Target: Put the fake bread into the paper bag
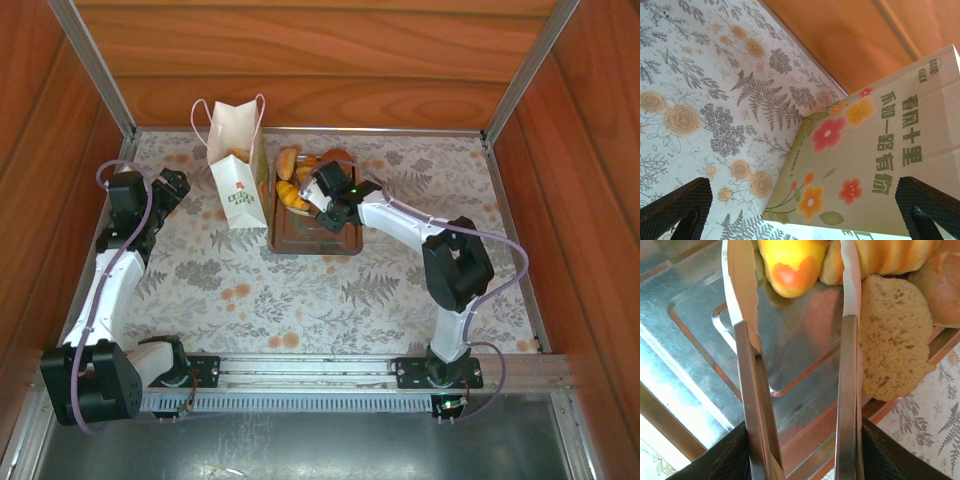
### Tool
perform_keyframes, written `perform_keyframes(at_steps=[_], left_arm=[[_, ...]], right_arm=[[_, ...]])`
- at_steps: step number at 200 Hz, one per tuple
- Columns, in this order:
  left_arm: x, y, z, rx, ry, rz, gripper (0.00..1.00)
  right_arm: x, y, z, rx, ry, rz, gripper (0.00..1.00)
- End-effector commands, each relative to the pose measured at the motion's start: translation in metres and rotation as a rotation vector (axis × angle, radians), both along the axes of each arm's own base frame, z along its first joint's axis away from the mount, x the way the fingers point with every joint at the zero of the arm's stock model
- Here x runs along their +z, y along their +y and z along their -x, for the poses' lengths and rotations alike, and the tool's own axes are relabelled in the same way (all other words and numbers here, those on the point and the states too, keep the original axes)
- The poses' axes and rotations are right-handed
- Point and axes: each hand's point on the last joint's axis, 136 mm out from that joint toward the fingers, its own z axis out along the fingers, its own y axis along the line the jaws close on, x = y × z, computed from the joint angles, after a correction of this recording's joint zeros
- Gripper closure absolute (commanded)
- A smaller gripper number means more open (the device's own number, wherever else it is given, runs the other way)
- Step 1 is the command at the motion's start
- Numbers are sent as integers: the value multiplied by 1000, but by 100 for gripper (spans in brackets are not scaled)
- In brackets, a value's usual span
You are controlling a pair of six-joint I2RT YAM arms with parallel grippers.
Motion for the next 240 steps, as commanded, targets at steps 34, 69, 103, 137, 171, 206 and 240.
perform_keyframes(at_steps=[34,69,103,137,171,206,240], left_arm=[[14,2,-9,-4,-38,-7,0],[17,3,-8,-4,-44,-10,0],[24,3,-5,-6,-51,-24,0],[33,4,-1,-3,-67,-38,0],[42,4,5,-6,-84,-53,0],[56,0,11,-30,-111,-60,0],[82,-11,12,-94,-160,-55,1]], right_arm=[[-3,9,-5,7,-23,28,48],[-3,6,-4,-1,-29,50,51],[7,1,-4,-22,-51,51,57],[25,-1,-1,-44,-75,15,65],[42,-8,10,-70,-84,-19,66],[61,-21,27,-118,-83,-58,67],[98,-31,48,-175,-94,-145,67]])
